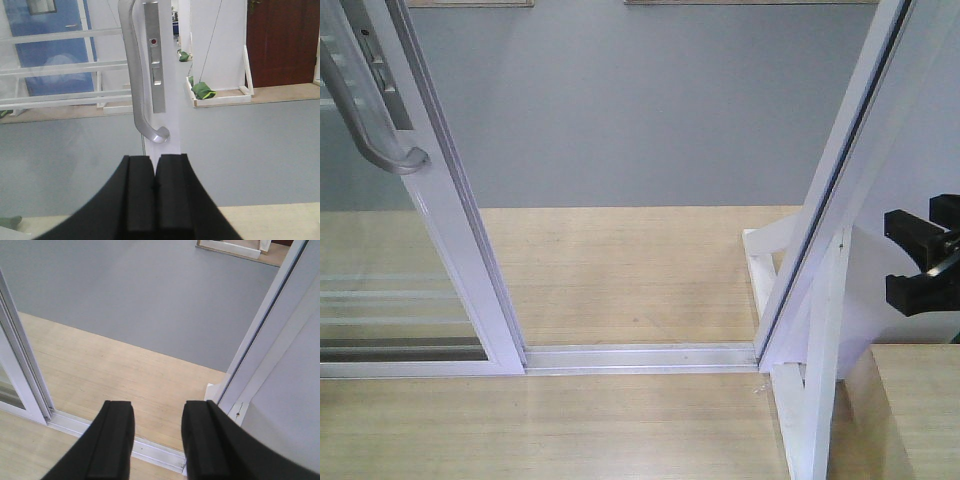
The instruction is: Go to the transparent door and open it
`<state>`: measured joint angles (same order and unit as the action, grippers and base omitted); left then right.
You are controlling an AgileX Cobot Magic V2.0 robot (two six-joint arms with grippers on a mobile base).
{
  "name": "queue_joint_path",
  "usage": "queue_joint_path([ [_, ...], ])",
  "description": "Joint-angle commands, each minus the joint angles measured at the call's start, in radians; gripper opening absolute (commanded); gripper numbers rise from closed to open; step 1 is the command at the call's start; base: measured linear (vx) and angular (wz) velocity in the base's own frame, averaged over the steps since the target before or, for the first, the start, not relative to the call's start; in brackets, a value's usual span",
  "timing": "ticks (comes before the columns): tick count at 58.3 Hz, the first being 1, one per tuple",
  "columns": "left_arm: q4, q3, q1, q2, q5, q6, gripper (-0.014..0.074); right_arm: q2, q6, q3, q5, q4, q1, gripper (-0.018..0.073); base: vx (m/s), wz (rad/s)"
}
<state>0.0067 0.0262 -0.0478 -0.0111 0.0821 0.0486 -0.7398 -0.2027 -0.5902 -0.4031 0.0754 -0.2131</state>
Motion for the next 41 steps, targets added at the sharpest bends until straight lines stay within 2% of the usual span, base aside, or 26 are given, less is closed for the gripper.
queue_joint_path([
  [1,0.000,0.024,-0.001,-0.003,-0.071,-0.006,-0.0006,0.005,-0.008,-0.028,0.074,0.004,0.006,0.0320,0.00,0.00],
  [28,0.000,0.024,-0.001,-0.003,-0.071,-0.006,-0.0006,0.005,-0.008,-0.028,0.073,0.004,0.006,0.0320,0.00,0.00],
  [31,0.000,0.024,-0.001,-0.003,-0.071,-0.006,-0.0006,0.008,-0.012,-0.029,0.081,-0.018,0.009,0.0316,0.00,0.00],
  [37,0.000,0.024,-0.001,-0.003,-0.071,-0.006,-0.0006,0.067,0.015,-0.029,0.085,-0.075,0.057,0.0260,0.00,0.00],
  [41,0.000,0.024,-0.001,-0.003,-0.071,-0.006,-0.0006,0.137,0.090,-0.028,0.082,-0.107,0.118,0.0176,0.00,0.00],
])
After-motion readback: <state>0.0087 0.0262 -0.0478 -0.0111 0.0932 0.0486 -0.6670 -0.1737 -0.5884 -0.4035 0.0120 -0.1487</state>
